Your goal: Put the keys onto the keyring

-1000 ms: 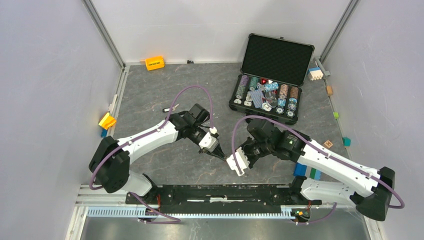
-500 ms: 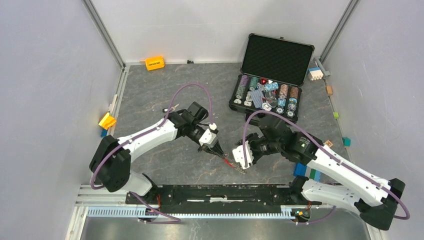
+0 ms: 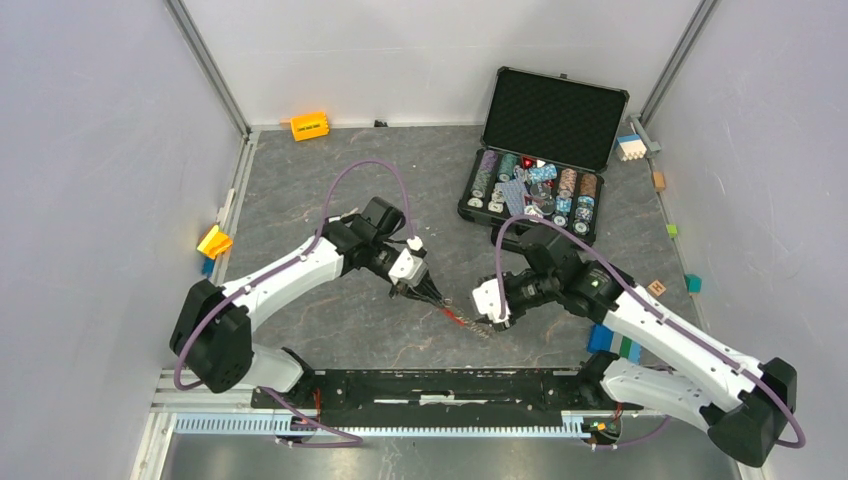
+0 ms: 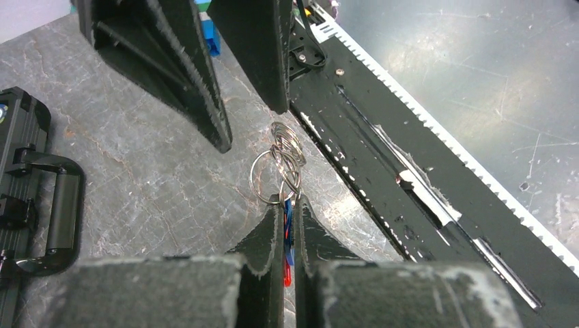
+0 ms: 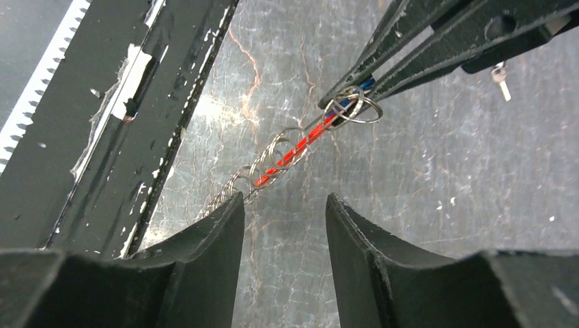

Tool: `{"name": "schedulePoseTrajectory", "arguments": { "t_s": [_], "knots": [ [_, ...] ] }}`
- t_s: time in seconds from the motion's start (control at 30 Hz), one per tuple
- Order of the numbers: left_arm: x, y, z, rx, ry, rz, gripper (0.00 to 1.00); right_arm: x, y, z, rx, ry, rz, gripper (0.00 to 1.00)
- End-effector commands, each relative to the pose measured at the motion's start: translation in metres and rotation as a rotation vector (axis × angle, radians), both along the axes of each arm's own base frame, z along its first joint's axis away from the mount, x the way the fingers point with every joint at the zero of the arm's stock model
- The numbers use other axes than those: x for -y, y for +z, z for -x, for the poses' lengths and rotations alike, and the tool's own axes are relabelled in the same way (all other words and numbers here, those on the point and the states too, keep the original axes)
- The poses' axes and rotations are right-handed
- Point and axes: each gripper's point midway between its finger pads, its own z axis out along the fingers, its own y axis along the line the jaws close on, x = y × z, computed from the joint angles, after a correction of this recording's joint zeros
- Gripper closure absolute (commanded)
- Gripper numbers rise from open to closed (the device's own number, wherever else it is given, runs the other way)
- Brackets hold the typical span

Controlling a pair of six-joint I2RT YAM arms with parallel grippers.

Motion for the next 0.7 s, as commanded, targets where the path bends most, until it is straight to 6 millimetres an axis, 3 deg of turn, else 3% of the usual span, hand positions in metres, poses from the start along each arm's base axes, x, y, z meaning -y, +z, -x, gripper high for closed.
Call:
{"name": "schedulePoseTrajectory", "arguments": {
  "t_s": [0.0,0.23,0.5,0.67],
  "knots": [
    [0.000,0.024,0.004,-0.059,-0.021,0.071,0.98,-0.006,0.027,0.003,0.128,0.081,-0.109,0.48],
    [0.004,0.026,-0.001,-0.173,0.008,0.008,0.98,-0.007,0.042,0.000,0.270,0.063,-0.129,0.49],
    [0.013,0.033,-0.019,-0.270,0.085,-0.092,0.98,-0.019,0.031,0.004,0.336,0.066,-0.070,0.52],
    [0.014,0.032,-0.021,-0.281,0.098,-0.109,0.98,-0.021,0.026,-0.006,0.404,0.016,-0.033,0.55]
  ]
}}
